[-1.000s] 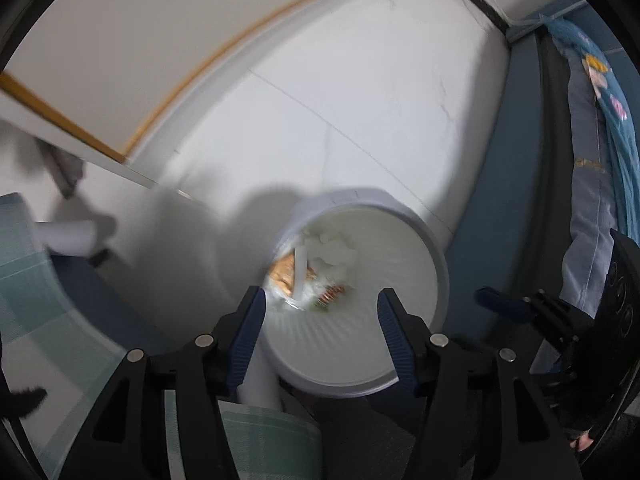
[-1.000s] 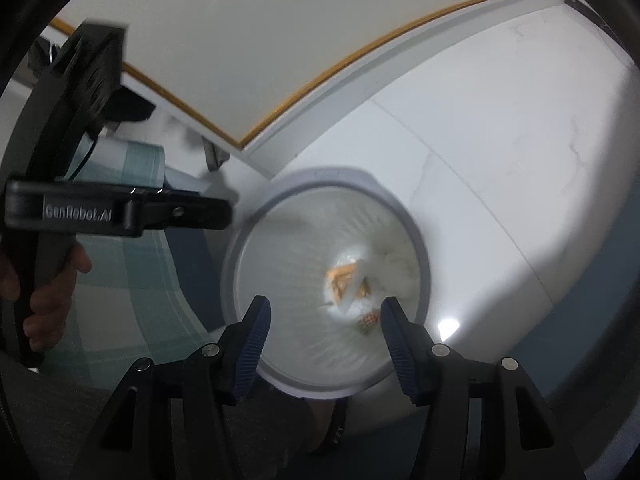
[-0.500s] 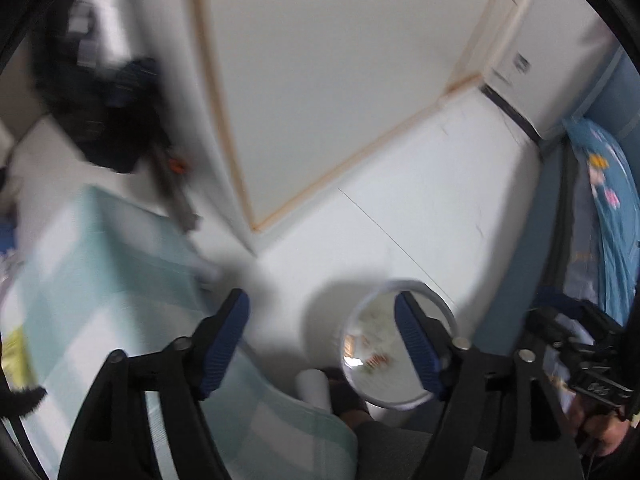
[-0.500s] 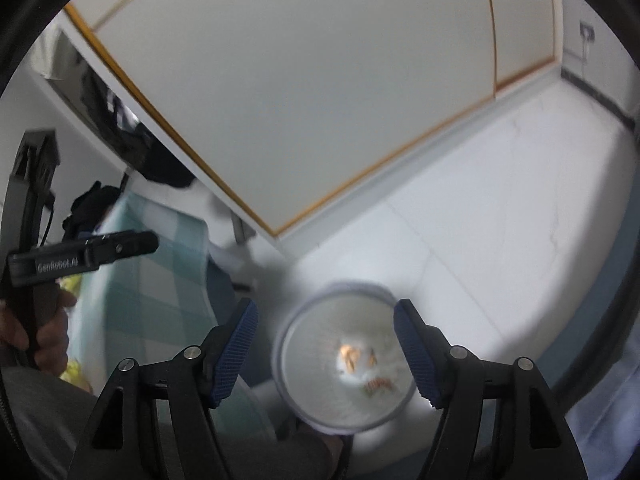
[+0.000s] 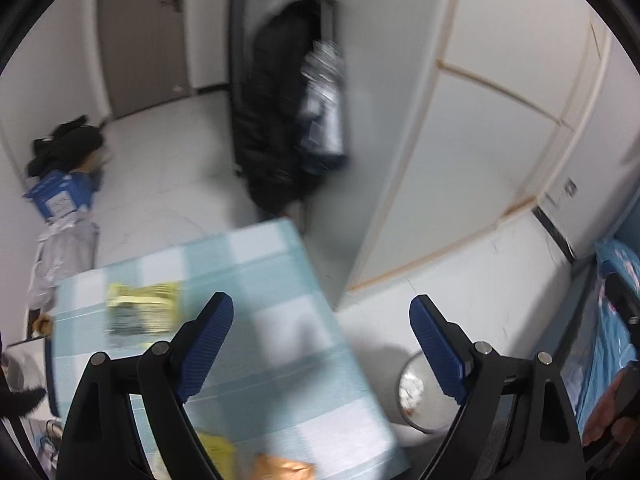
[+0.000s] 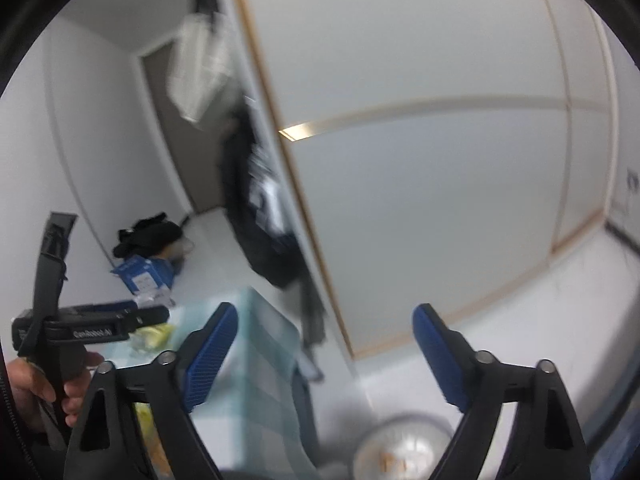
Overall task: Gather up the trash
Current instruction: 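Move both open tools back over the table, then lower the right tool onto the yellow snack bag and close on it, then lift the yellow bag with the right tool while the left tool grasps another yellow packet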
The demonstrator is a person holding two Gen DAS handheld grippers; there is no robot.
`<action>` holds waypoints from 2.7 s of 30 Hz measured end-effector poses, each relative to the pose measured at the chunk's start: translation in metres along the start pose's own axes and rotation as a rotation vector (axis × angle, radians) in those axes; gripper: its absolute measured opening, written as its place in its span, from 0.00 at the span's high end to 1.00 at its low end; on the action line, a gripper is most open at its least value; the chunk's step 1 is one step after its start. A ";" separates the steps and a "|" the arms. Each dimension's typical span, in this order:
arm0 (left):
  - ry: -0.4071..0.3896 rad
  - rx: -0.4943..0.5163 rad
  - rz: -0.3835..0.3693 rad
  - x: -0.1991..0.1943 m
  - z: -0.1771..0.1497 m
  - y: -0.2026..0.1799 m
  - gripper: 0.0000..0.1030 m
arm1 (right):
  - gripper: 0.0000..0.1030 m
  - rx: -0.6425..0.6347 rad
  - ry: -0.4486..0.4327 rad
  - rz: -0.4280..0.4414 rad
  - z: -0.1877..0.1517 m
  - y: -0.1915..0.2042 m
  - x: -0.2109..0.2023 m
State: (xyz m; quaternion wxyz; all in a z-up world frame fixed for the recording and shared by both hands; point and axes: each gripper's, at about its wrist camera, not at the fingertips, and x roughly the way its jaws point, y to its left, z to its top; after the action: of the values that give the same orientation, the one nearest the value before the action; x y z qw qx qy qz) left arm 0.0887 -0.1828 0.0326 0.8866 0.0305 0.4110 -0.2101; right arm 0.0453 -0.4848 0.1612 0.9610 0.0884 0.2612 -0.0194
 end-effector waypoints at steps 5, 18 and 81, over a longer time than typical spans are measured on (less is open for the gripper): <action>-0.069 -0.116 0.047 -0.036 -0.001 0.047 0.07 | 0.03 -0.130 -0.092 0.086 0.018 0.070 -0.011; -0.301 -0.378 0.243 -0.093 -0.045 0.159 0.02 | 0.00 -0.262 -0.103 0.331 0.020 0.210 0.015; 0.006 -0.561 0.053 -0.029 -0.095 0.260 0.02 | 0.87 -0.525 0.471 0.413 -0.078 0.312 0.227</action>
State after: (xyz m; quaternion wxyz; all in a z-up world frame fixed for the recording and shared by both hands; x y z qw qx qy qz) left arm 0.1077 0.0856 -0.0391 0.8643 -0.2048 0.4548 -0.0646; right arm 0.2281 -0.1616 0.0306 0.8486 -0.1072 0.4468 0.2622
